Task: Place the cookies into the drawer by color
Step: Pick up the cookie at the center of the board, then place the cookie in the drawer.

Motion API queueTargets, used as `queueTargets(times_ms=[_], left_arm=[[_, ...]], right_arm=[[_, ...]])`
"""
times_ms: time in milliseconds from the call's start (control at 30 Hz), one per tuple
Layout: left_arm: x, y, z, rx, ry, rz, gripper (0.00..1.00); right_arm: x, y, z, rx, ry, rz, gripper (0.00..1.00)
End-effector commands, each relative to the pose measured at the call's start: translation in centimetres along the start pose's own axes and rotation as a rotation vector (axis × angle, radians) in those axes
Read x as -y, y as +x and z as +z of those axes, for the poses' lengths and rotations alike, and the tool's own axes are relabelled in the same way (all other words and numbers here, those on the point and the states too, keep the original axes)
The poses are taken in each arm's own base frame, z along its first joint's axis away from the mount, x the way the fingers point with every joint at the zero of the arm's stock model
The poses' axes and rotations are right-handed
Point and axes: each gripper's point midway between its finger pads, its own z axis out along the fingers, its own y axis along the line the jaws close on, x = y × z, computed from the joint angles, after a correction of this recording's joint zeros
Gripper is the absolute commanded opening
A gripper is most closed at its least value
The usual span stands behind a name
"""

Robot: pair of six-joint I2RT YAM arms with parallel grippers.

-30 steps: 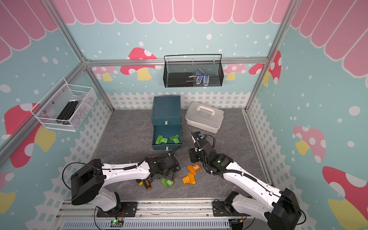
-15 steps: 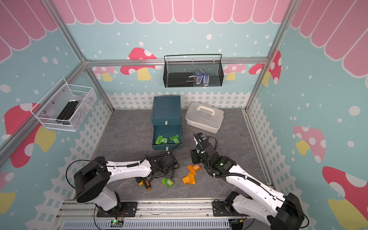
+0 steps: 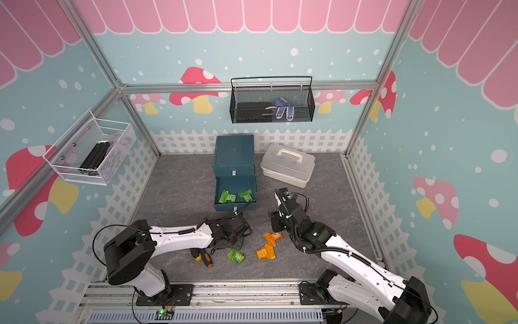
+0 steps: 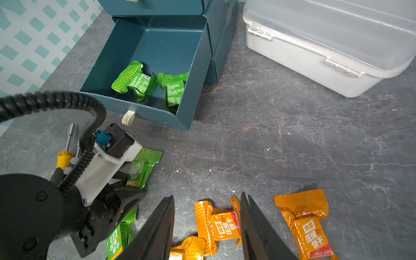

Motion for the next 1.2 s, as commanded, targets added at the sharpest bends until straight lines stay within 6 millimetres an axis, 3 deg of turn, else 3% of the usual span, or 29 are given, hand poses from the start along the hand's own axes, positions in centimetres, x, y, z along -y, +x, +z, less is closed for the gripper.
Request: queueTargets(times_ms=[0,200,367,567,700,967,1167], left_arm=[[-1.0,-0.7,-0.1,0.036,-0.038,-0.017,0.43],[-0.6,-2.5,-2.1,0.115,-0.012,-0.035,0.41],[0.1,-2.3,-3.6,0.131,0.01,-0.012,0.4],[2.1,-1.5,-7.3,0.175,0.071,0.034,0.4],[2.0,-2.4,-9.9,0.247,0.061,0.038,0.4],[1.1,-6.9,-13.8,0.364,0.011,0.022,0.4],[-1.0,-11.7,-14.8,0.381,-0.016,-0.018,0.41]], right_arm=[[0.3,0.5,0.3,-0.008,0.014,-0.003,0.49],[-0.5,1.4,1.3,-0.017,-0.037,0.002,0.49],[-1.1,2.4,2.5,-0.053,-0.071,-0.001,0.49],[-2.9,2.6,2.9,-0.052,-0.176,-0.001,0.49],[-3.3,2.7,2.9,-0.054,-0.199,-0.002,0.49],[-3.5,2.4,2.6,-0.031,-0.217,0.0,0.49],[-5.8,2.1,2.9,-0.034,-0.335,-0.017,0.5]])
